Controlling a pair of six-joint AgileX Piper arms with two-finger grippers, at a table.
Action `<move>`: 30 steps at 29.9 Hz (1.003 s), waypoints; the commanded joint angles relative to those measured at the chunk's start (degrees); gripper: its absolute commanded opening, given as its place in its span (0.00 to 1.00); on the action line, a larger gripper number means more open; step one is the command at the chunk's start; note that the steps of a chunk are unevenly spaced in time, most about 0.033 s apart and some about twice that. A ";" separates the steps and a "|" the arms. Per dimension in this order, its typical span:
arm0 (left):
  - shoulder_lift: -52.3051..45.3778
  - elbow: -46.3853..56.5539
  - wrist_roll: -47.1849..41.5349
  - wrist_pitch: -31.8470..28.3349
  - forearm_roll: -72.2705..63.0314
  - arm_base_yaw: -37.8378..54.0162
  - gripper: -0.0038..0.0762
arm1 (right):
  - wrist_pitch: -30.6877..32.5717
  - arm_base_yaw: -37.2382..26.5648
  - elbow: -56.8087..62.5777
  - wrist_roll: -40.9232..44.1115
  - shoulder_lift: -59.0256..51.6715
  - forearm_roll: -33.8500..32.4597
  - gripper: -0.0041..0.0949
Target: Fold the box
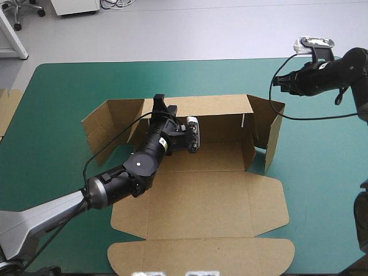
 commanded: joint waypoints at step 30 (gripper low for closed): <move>-2.28 -1.65 -1.87 1.58 1.13 -0.32 0.03 | -5.24 0.22 22.38 -21.04 -10.51 20.15 0.28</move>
